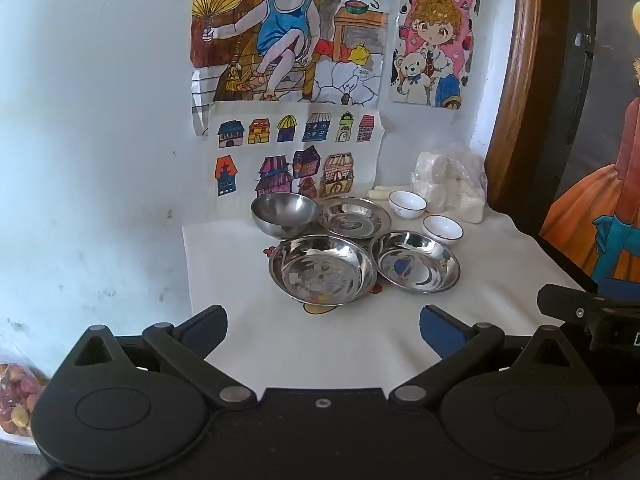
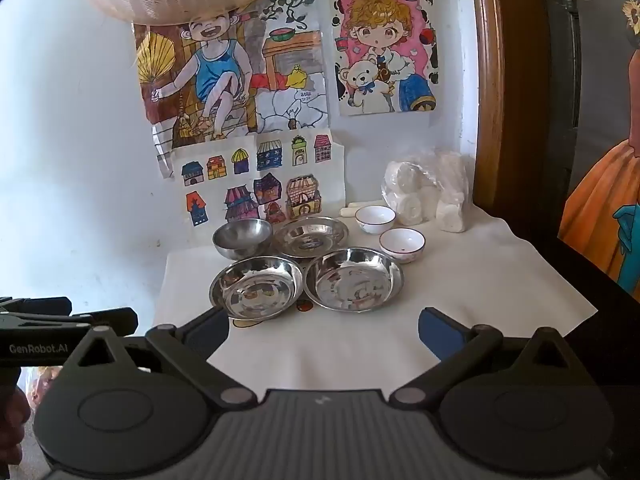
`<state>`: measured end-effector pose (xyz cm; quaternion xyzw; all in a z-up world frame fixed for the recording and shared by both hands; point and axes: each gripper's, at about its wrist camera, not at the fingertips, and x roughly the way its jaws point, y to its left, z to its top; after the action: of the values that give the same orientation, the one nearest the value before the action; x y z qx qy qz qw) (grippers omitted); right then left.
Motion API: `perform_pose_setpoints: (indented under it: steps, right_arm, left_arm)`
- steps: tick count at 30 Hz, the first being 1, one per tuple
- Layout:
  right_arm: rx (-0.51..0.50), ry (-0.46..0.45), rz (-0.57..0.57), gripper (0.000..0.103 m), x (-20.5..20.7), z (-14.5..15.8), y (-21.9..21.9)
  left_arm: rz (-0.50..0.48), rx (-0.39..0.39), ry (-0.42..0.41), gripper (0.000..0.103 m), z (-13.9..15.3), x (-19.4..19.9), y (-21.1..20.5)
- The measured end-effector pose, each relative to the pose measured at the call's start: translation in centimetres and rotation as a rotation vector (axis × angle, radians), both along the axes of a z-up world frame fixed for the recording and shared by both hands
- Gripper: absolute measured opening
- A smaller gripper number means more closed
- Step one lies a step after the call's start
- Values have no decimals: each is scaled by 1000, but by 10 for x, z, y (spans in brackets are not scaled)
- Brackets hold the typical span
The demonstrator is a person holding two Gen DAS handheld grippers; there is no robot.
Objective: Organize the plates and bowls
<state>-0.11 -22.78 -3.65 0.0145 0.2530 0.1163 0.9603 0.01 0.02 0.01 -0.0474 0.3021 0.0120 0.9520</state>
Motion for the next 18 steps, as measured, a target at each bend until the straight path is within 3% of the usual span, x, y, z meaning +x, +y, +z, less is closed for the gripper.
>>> perform_pose_setpoints:
  steps: [18]
  right_arm:
    - [4, -5, 0, 103, 0, -1, -1]
  left_arm:
    - [0, 7, 4, 102, -4, -1, 2]
